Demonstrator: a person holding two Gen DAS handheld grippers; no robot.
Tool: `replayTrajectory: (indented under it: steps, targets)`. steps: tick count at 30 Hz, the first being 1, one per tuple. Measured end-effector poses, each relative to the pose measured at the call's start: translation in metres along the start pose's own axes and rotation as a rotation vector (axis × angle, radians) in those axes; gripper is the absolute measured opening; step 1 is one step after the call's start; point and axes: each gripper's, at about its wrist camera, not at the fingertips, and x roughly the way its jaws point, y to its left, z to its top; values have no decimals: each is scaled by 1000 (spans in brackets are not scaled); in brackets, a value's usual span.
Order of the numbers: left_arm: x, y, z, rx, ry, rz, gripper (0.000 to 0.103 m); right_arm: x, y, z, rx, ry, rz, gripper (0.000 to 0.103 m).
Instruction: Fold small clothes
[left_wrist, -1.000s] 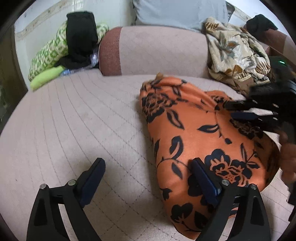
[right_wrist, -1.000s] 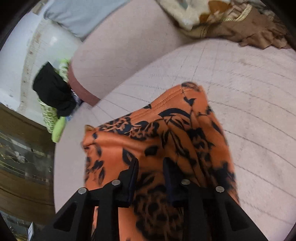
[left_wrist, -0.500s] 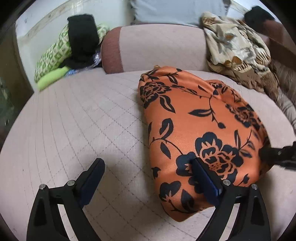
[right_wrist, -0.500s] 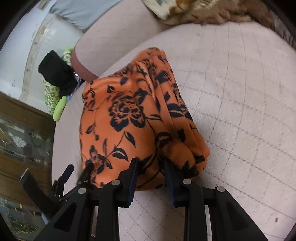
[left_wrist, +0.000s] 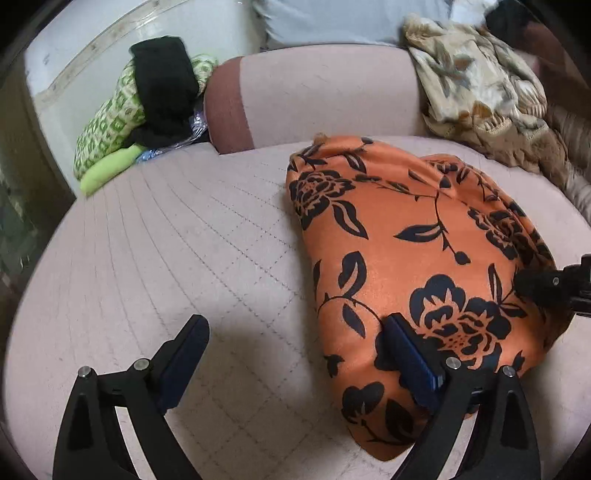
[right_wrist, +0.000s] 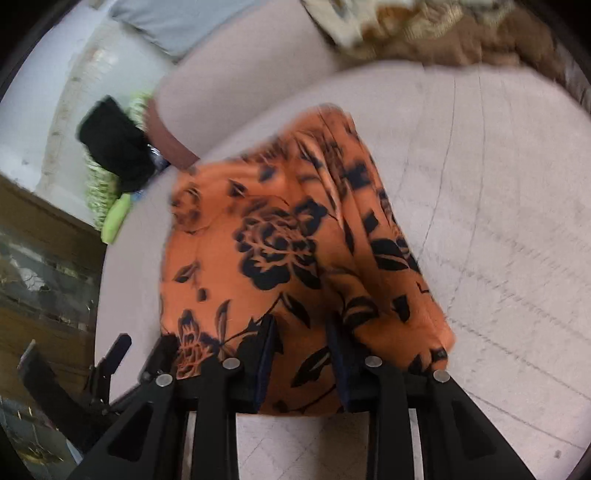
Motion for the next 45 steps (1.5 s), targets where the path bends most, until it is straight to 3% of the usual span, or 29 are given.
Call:
replayTrajectory:
  steps: [3, 6, 9, 10, 11, 12, 13, 17, 21, 25, 30, 34, 40, 45]
  targets:
    - [0, 2, 7, -3, 37, -3, 96, -6, 2, 1, -6, -8, 3, 32]
    - [-13, 2, 12, 9, -29, 14, 96, -22, 6, 0, -49, -57, 10, 32]
    - [-30, 6, 17, -4, -80, -15, 96, -51, 14, -3, -109, -183, 32, 33]
    - [-34, 9, 18, -16, -87, -15, 96, -61, 15, -5, -112, -229, 35, 41]
    - [-34, 11, 18, -25, -87, -16, 96, -64, 16, -6, -105, -258, 31, 68]
    - [-34, 14, 18, -36, -79, -20, 96, -68, 17, -7, -93, -288, 34, 81]
    - [-31, 16, 18, -44, -65, -21, 96, -72, 19, -8, -81, -320, 46, 86]
    - [-26, 23, 15, -62, -30, -10, 96, -74, 27, -11, -89, -319, 54, 86]
    - [-24, 29, 14, -140, 12, -113, 96, -59, 31, -9, 3, -261, 160, 86]
    - [-20, 35, 15, -213, 55, -188, 96, -62, 23, -6, 82, -267, 255, 86]
    - [-18, 41, 18, -222, 47, -176, 96, -62, 7, 4, 148, -254, 271, 86]
    - [-6, 48, 19, -239, 86, -152, 96, -63, -9, 14, 149, -259, 231, 86]
    - [-3, 53, 22, -230, 77, -116, 96, -58, -30, 25, 191, -242, 215, 86]
    - [0, 49, 26, -169, 42, -48, 96, -54, -15, 28, 87, -250, 122, 86]
